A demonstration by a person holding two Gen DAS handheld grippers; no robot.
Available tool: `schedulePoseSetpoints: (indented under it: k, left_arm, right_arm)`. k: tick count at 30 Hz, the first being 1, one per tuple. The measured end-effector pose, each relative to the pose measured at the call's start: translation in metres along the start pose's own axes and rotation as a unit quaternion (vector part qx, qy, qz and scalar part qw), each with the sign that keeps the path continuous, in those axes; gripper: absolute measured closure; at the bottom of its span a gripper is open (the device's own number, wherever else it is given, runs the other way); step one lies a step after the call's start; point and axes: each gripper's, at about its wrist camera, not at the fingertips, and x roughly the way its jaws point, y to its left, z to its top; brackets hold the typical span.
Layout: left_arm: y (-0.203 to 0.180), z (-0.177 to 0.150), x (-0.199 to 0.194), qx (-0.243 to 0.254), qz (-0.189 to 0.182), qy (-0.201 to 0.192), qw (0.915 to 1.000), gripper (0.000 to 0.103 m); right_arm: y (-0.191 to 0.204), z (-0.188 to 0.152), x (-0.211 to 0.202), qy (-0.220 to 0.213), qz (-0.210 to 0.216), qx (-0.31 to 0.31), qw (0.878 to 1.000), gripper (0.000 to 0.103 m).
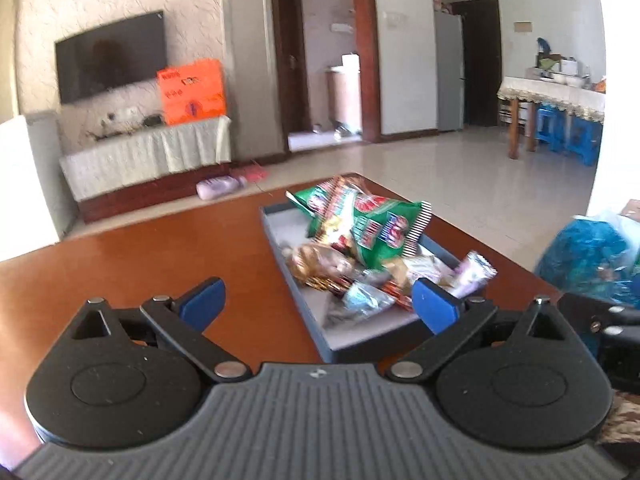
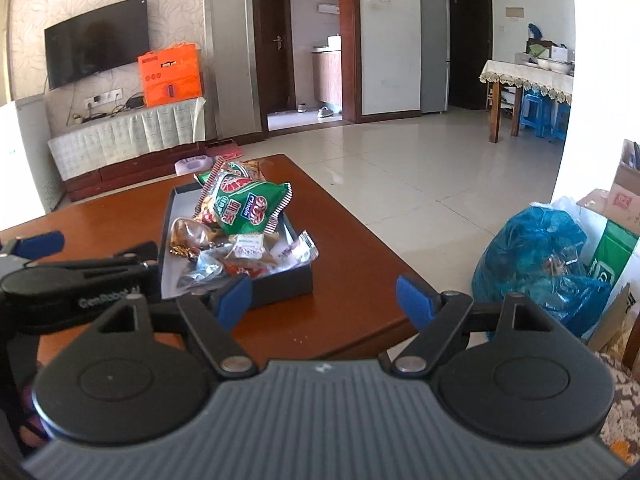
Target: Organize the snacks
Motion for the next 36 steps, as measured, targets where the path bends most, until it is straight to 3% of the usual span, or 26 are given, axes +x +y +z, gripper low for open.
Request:
schedulePoseSetpoints:
  k: [10, 36]
  left_arm:
    - [-0.009, -0.014, -0.025, 0.003, 0.002, -0.009, 1.0000, 0.002]
    - [-0.022, -0.023, -0.017, 0.014, -0.011, 0.020, 0.9997, 0.002]
  right_arm:
    - [-0.002, -0.013, -0.017, 0.000, -0.018, -0.023, 1.000, 0.022]
    - [0.007, -0.027, -0.014, 0.051, -0.004, -0.089, 0.995, 0.022]
